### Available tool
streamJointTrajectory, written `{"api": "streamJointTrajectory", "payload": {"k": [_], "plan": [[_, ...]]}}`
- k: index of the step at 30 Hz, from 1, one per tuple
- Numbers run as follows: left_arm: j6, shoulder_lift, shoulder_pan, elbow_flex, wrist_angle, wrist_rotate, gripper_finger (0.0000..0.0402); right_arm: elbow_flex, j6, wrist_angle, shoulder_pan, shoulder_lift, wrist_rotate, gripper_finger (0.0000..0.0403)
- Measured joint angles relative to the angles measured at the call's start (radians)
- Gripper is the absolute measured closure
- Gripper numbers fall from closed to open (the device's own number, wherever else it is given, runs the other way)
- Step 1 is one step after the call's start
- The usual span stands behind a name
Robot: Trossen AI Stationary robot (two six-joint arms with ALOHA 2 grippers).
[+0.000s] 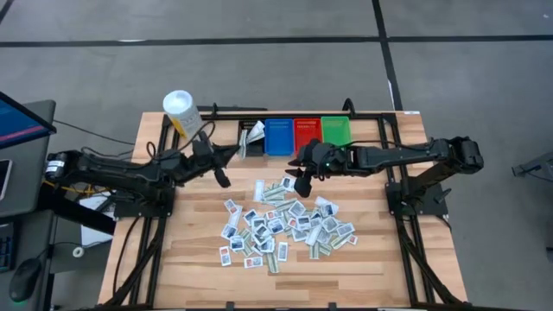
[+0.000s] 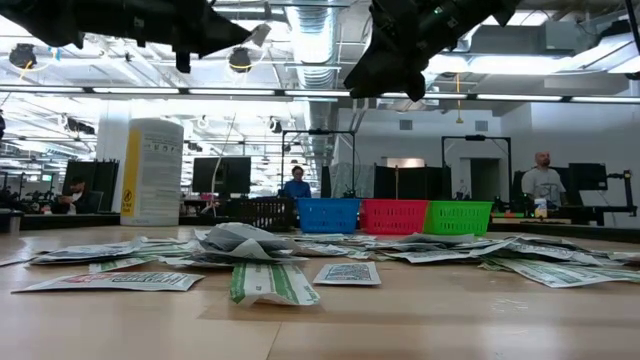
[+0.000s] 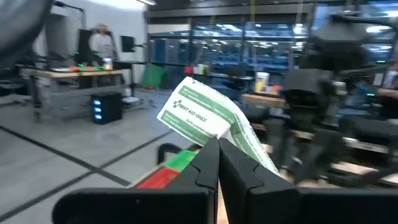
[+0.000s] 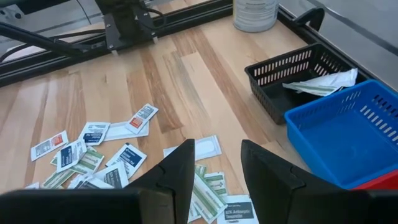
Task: Pick & Place First Aid Supplies
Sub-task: Put the green bandage pack in the black bin
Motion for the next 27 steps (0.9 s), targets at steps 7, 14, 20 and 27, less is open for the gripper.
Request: {"api": "streamJointTrajectory", "payload": {"k": [7, 14, 20, 27], "plan": [[-0.078, 0.006, 0.096, 0.025, 0.009, 0.001, 0.0394, 0.0, 0.017, -0.009, -0.005, 0.0, 0.005, 0.0277], [-0.102, 0.092, 0.246, 0.047, -0.003, 0.127, 0.0394, 0.0, 0.028, -0.009, -0.035, 0.0, 0.009, 0.0277], [-0.194, 0.235, 0.397, 0.051, -0.004, 0.331, 0.0394, 0.0, 0.044, -0.011, -0.056, 0.0, 0.01, 0.0277], [-0.201, 0.412, 0.544, 0.051, -0.004, 0.465, 0.0394, 0.0, 0.084, -0.016, -0.068, 0.0, 0.01, 0.0277]]}}
